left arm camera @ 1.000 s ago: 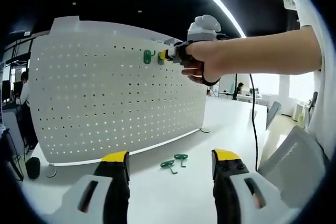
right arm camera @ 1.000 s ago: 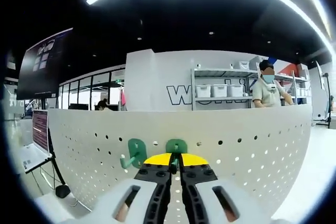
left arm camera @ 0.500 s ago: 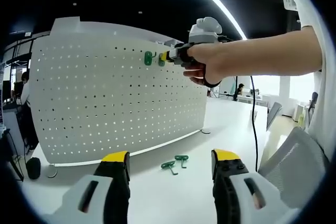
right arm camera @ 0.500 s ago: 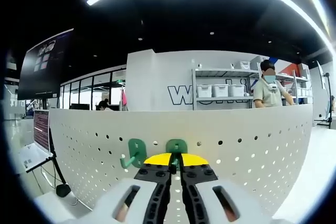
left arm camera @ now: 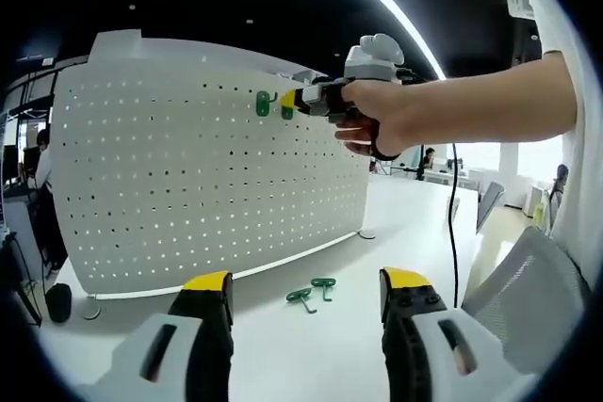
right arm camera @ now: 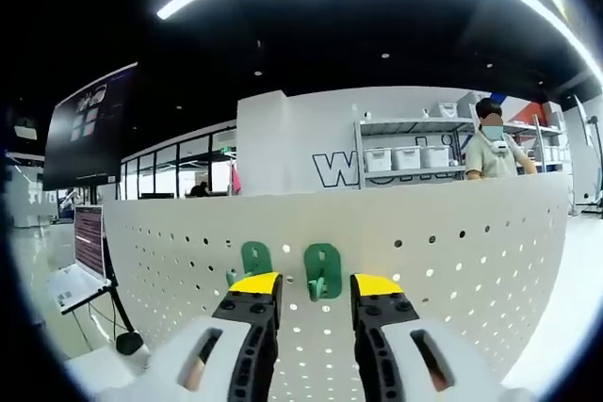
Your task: Insert the hook assembly into the mounting plate slot until the hook locks in place.
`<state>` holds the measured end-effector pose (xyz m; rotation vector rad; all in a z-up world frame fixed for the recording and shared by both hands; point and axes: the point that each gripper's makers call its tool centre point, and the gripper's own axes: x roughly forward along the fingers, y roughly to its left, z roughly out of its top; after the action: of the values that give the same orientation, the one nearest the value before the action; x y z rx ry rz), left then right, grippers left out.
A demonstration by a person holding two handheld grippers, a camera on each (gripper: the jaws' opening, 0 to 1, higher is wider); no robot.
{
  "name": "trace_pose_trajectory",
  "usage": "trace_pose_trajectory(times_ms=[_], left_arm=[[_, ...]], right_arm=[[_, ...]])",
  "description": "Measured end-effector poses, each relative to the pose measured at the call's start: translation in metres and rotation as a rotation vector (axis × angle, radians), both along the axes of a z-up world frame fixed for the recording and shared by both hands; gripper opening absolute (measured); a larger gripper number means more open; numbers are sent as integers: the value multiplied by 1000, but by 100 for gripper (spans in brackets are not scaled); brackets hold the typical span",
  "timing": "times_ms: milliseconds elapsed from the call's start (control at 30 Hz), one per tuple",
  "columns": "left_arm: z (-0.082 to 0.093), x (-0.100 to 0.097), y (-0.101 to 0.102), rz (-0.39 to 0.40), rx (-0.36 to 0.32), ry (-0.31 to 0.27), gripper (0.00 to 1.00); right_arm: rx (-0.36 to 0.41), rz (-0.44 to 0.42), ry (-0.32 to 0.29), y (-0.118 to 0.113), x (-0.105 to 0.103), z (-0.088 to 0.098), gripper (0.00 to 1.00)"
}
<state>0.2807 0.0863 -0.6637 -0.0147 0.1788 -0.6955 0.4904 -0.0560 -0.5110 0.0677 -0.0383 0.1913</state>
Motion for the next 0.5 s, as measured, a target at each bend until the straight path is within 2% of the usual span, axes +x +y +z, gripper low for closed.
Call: trace_pose_trajectory(times_ms=[367, 467, 500], left_arm=[[0, -1, -1, -2, 1, 0, 65], [0, 0, 0, 1, 2, -3, 65], [0, 0, 1, 7, 2, -1, 65]], right_arm=[[-46, 47, 9, 7, -2, -3, 27], [-61, 130, 47, 11, -6, -13, 26], [-97, 148, 60, 10, -8, -18, 26]])
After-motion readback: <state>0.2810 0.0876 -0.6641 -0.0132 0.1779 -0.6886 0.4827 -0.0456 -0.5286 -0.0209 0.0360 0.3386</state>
